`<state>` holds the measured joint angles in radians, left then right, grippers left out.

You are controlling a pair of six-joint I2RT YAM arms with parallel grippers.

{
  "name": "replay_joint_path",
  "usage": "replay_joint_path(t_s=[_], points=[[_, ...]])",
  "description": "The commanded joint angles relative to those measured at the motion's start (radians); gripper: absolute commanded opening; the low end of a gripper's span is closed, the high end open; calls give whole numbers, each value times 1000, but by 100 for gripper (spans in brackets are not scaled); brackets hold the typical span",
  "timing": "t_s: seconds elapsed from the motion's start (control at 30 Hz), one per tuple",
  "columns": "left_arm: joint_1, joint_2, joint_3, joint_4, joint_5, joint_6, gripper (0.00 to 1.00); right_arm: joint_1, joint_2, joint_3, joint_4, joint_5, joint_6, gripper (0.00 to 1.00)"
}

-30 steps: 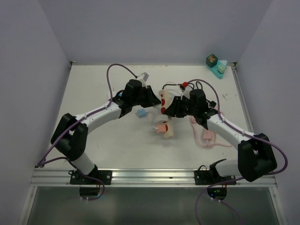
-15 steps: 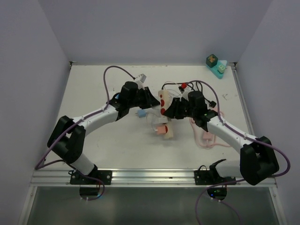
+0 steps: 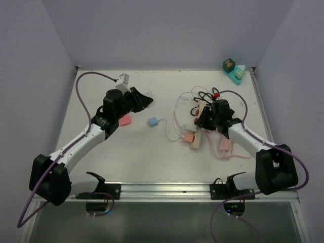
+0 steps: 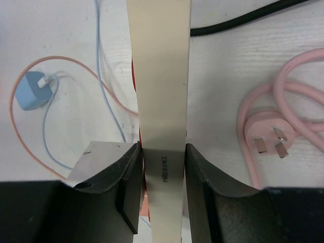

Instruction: Pull the plug off the socket

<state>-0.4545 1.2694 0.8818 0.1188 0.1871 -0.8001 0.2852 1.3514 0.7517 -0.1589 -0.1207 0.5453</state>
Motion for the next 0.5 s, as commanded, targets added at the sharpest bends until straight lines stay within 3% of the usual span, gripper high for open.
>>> replay_joint_path(t_s=[0.0,0.27,0.47], points=[[10,-44,-30,64,-43,30,0,17,-21,18,30,20,45,0],[174,22,-55,13,17,78,0,17,-83,35,70,-109,-14,0],[264,201,-44,84,107,50,7,19,-106,41,82,-217,-44,0]])
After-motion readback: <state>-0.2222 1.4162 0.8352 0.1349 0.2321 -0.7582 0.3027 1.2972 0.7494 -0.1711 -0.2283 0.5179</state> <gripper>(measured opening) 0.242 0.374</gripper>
